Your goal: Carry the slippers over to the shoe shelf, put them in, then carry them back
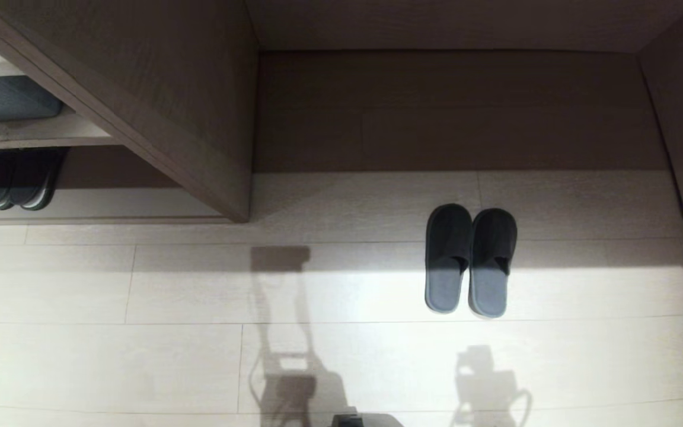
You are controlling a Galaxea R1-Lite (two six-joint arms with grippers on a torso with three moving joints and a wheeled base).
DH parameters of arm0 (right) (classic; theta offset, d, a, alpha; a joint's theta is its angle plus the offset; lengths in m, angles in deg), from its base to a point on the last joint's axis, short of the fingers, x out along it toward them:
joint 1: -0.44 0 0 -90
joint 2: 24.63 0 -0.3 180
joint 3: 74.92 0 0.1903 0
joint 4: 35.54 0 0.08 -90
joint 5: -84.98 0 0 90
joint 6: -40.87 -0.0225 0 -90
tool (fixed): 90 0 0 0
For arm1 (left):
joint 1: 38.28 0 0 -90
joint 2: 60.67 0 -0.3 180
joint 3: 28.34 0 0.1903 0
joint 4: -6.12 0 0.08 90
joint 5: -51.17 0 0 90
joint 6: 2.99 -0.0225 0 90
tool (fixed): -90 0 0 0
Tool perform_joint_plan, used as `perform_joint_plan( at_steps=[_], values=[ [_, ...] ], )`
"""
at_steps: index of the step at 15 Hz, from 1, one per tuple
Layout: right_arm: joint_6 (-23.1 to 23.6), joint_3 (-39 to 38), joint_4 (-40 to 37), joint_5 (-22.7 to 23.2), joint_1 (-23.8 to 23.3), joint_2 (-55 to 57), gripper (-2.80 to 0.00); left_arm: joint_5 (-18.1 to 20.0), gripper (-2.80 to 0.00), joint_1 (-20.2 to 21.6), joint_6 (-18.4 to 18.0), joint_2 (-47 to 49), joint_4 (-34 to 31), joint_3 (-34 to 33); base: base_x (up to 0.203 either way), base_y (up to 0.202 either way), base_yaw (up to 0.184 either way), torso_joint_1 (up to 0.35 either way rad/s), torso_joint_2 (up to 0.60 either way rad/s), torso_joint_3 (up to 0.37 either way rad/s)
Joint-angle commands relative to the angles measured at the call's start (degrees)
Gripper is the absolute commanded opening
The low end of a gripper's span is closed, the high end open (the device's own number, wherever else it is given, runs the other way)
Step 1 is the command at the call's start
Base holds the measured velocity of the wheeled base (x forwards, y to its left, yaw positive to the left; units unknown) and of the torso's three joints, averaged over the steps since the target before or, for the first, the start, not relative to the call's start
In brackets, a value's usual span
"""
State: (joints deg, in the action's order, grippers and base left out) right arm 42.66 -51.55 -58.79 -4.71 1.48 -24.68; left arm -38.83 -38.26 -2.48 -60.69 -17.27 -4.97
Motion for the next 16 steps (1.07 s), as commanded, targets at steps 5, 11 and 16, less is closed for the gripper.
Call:
perform_joint_plan(
  at_steps=[5,11,16],
  values=[
    [0.1,0.0,0.1,0.0,0.0,0.1,-2.8,0.0,-2.8,0.1,0.1,0.0,0.0,0.0,0.0,0.0,0.0,0.002,0.0,0.204],
    [0.0,0.0,0.1,0.0,0.0,0.1,-2.8,0.0,-2.8,0.1,0.1,0.0,0.0,0.0,0.0,0.0,0.0,0.001,0.0,0.2],
    [0.1,0.0,0.1,0.0,0.0,0.1,-2.8,0.0,-2.8,0.0,0.1,0.0,0.0,0.0,0.0,0.0,0.0,0.002,0.0,0.201]
  ],
)
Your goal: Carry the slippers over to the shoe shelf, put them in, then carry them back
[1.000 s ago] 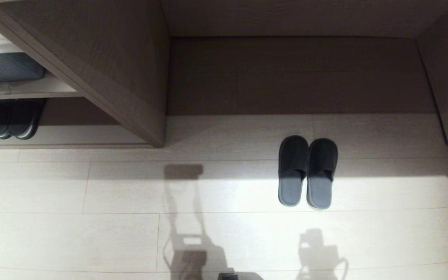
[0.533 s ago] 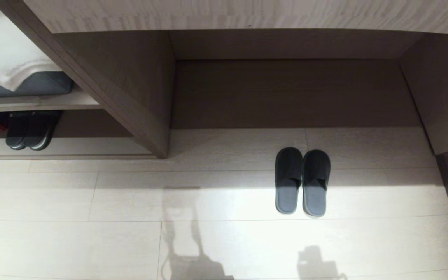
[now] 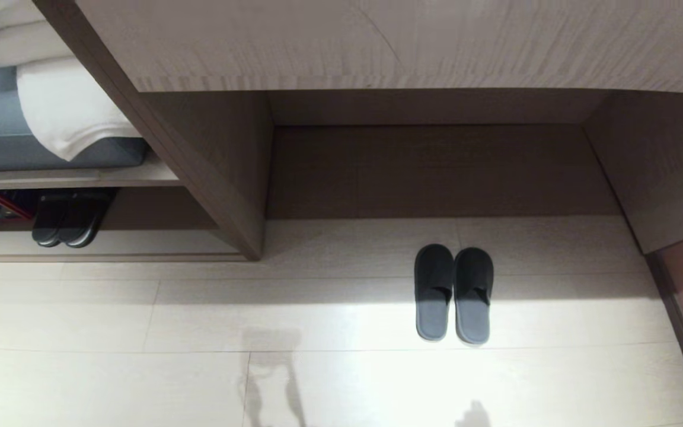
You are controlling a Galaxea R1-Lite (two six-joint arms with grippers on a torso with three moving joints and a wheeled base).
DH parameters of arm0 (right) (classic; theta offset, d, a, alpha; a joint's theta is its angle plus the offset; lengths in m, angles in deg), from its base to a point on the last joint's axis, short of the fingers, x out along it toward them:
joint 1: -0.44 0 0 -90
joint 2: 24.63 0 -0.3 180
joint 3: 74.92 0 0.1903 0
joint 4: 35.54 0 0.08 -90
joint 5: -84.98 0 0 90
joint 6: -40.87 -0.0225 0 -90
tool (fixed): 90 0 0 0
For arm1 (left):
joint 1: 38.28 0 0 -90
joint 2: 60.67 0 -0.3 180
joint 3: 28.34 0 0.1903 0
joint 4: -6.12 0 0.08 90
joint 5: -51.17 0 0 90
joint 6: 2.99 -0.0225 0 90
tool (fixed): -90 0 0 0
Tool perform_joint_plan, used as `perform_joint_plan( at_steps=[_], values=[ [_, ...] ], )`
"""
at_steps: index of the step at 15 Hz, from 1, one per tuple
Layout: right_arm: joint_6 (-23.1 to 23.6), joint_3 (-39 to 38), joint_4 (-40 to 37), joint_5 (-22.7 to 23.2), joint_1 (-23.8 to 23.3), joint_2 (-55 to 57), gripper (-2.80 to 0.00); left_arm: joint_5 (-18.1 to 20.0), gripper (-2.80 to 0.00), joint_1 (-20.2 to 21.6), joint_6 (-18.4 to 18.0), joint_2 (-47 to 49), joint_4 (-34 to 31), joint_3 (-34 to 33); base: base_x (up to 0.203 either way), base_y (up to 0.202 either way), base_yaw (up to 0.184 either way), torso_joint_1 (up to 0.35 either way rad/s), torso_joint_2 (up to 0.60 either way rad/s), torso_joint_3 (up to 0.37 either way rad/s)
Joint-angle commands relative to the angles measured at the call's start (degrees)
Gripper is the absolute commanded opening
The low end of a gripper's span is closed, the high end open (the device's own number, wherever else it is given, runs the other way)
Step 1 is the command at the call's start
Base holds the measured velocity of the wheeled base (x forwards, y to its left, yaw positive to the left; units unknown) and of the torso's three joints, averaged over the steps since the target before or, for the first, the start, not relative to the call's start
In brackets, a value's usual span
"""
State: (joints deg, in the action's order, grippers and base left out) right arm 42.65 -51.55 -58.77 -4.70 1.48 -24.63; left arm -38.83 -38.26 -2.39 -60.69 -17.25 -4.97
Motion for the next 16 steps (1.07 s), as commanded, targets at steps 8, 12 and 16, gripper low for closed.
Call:
perform_joint_plan(
  at_steps=[8,12,16],
  values=[
    [0.1,0.0,0.0,0.0,0.0,0.1,-2.8,-0.1,-2.8,0.1,0.0,0.0,0.0,0.0,0.0,0.0,0.0,0.004,0.0,0.2],
    [0.1,0.0,0.0,0.0,0.0,0.1,-2.8,0.0,-2.8,0.0,-0.1,0.0,0.0,0.0,0.0,0.0,0.0,0.003,0.0,0.201],
    [0.0,0.0,0.0,0.0,0.0,0.1,-2.8,0.0,-2.8,0.1,0.0,0.0,0.0,0.0,0.0,0.0,0.0,0.004,0.0,0.201]
  ],
)
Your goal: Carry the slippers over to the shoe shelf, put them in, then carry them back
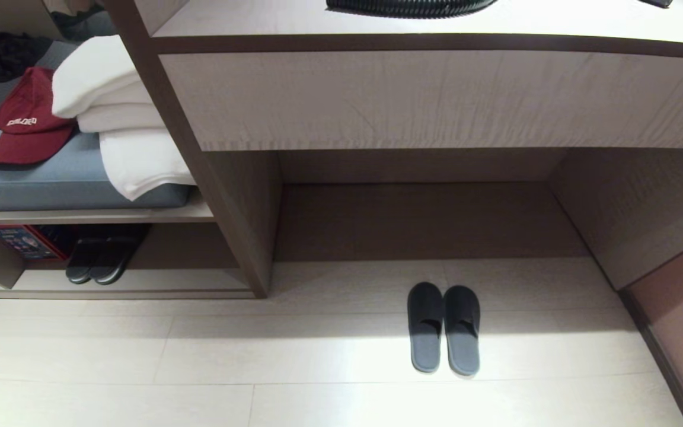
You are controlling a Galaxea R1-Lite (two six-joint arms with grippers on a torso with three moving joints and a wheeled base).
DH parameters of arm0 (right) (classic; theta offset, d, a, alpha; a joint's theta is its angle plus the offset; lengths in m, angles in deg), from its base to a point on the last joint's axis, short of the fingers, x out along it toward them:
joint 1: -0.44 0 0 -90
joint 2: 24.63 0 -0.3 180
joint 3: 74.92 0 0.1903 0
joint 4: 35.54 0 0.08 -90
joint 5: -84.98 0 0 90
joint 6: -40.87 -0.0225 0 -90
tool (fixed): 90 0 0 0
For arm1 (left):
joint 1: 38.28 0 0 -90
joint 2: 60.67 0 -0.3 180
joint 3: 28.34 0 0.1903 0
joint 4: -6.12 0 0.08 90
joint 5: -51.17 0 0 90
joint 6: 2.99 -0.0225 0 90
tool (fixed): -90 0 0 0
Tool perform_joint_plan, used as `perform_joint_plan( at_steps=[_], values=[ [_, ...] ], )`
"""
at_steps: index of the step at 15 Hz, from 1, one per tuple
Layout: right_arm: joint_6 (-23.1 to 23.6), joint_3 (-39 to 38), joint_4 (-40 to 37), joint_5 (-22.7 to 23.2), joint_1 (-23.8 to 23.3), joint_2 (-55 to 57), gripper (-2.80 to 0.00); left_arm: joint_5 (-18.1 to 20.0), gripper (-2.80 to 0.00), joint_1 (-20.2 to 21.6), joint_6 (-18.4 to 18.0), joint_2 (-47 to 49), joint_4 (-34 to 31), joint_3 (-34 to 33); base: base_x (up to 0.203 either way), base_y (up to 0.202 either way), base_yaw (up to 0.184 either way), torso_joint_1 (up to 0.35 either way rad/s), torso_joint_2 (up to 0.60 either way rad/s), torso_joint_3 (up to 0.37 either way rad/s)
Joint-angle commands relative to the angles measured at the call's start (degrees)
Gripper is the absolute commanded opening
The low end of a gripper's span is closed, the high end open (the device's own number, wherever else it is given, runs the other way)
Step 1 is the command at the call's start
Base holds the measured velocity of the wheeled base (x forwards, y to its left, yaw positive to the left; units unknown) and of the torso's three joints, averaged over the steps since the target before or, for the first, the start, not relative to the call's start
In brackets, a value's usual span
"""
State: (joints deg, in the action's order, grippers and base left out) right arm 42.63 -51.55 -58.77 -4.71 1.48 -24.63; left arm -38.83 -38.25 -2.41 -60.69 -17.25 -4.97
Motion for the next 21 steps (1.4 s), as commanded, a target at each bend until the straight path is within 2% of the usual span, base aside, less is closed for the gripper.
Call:
perform_joint_plan(
  at_steps=[1,21],
  values=[
    [0.1,0.0,0.0,0.0,0.0,0.1,-2.8,0.0,-2.8,0.1,0.0,0.0,0.0,0.0,0.0,0.0,0.0,0.003,0.01,0.198],
    [0.1,0.0,0.0,0.0,0.0,0.1,-2.8,0.0,-2.8,0.0,0.0,0.0,0.0,0.0,0.0,0.0,0.0,0.004,0.0,0.201]
  ],
)
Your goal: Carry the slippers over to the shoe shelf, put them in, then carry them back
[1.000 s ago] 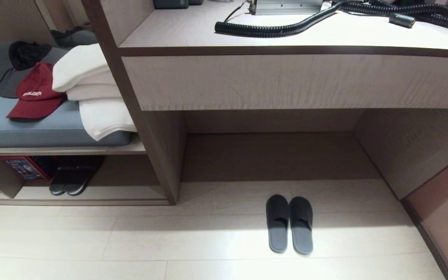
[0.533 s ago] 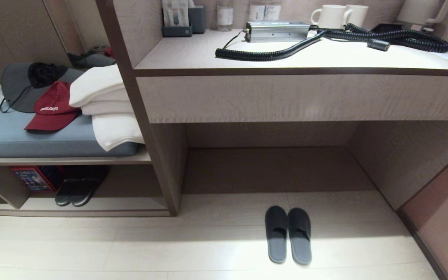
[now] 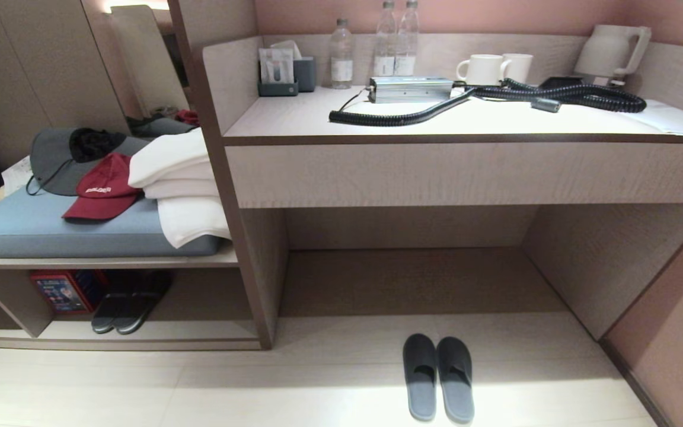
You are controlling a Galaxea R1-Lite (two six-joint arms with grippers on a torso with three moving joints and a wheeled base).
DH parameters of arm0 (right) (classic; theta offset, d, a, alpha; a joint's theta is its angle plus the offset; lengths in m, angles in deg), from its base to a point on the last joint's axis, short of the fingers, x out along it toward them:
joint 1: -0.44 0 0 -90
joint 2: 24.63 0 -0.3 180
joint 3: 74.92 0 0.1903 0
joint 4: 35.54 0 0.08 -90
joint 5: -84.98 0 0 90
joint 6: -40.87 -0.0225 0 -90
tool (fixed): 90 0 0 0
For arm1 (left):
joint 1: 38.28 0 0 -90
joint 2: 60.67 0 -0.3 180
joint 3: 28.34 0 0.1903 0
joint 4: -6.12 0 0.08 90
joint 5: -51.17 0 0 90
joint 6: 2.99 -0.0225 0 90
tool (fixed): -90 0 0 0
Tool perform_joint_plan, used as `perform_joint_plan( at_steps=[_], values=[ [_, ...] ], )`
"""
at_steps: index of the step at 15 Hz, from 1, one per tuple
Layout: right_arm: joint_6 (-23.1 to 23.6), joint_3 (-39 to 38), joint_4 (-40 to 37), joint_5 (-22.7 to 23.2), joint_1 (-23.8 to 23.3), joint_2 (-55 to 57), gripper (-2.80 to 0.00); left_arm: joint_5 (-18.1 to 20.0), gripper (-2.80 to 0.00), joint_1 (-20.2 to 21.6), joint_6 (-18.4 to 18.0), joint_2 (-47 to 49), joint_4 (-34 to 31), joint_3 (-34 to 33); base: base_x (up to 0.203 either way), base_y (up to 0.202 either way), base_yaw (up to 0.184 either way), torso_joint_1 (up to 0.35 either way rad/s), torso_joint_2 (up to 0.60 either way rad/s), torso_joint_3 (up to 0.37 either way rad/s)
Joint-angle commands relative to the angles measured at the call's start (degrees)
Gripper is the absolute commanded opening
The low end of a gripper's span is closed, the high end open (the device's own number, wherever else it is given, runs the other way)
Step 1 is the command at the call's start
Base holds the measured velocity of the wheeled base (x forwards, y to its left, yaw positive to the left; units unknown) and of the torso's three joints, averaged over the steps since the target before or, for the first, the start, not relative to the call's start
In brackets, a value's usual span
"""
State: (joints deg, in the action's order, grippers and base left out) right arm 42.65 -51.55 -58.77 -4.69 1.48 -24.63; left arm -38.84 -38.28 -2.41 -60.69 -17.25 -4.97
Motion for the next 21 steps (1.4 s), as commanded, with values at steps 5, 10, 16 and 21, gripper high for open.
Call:
perform_joint_plan(
  at_steps=[5,10,16,21],
  values=[
    [0.0,0.0,0.0,0.0,0.0,0.1,-2.8,0.0,-2.8,0.0,0.0,-0.1,0.0,0.0,0.0,0.0,0.0,0.006,0.0,0.189],
    [0.0,0.0,0.0,0.0,0.0,0.1,-2.8,0.0,-2.8,0.0,0.1,0.0,0.0,0.0,0.0,0.0,0.0,0.002,0.0,0.025],
    [0.1,0.0,0.0,0.0,0.0,0.1,-2.8,0.0,-2.8,0.0,0.0,0.0,0.0,0.0,0.001,0.125,-0.001,0.001,0.0,0.007],
    [0.1,0.0,0.0,0.0,0.0,0.1,-2.8,0.0,-2.8,0.0,0.0,0.0,0.0,0.0,0.0,0.195,0.0,0.0,0.0,0.002]
  ],
)
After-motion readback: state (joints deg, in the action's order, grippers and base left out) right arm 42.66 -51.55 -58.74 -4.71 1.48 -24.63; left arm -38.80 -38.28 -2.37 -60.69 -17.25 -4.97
